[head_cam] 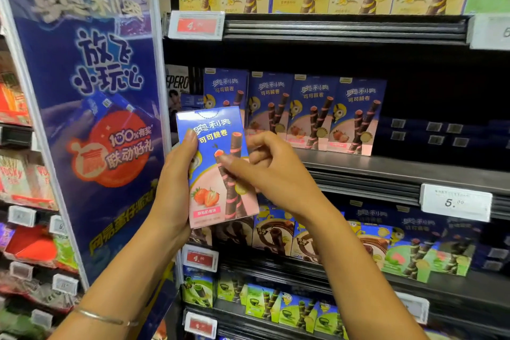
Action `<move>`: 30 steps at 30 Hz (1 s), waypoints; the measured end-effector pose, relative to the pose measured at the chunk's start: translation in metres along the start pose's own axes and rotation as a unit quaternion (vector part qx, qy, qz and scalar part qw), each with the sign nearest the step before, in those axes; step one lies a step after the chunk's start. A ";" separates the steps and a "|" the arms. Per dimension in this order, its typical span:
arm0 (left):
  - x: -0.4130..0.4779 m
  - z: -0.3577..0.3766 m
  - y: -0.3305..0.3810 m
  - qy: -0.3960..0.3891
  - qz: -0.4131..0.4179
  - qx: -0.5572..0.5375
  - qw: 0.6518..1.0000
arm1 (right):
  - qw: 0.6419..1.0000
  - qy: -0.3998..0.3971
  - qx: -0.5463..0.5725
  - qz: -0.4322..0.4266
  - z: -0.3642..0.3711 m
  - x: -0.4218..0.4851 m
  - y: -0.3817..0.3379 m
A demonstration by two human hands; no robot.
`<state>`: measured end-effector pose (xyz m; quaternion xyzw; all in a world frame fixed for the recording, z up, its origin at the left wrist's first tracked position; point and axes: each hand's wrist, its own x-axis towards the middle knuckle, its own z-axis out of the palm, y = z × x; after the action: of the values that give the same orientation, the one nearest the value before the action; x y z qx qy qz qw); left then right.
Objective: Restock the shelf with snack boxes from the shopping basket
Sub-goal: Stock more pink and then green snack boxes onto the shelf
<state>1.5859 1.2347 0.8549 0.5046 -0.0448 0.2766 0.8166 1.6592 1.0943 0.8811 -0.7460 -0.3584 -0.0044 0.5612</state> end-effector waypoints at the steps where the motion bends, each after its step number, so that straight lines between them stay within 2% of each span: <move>1: 0.002 0.003 0.000 0.001 0.006 0.009 1.000 | 1.000 -0.001 -0.003 -0.003 -0.001 -0.003 0.001; 6: 0.008 0.012 -0.006 0.011 0.017 0.054 0.998 | 0.999 0.020 0.044 -0.011 -0.018 -0.007 0.000; 11: 0.015 0.018 -0.016 0.085 0.025 0.135 0.987 | 0.996 0.034 0.082 0.005 -0.038 -0.005 0.002; 14: 0.022 0.014 -0.019 0.135 0.072 0.186 0.971 | 0.984 0.089 0.156 0.001 -0.054 0.002 0.003; 17: 0.025 0.007 -0.016 0.159 0.083 0.195 0.964 | 0.967 0.183 0.174 -0.020 -0.071 0.014 0.005; 21: 0.027 0.002 -0.010 0.182 0.083 0.190 0.961 | 0.958 0.276 0.073 -0.032 -0.078 0.033 0.015; 27: 0.022 0.006 -0.004 0.185 0.061 0.189 0.963 | 0.954 0.274 -0.123 -0.017 -0.067 0.054 0.027; 30: 0.020 0.008 -0.002 0.184 0.061 0.195 0.961 | 0.944 0.278 -0.176 -0.012 -0.062 0.059 0.027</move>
<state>1.6048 1.2355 0.8640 0.5904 0.1305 0.4177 0.6782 1.7420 1.0706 0.9053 -0.7977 -0.1906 -0.2817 0.4981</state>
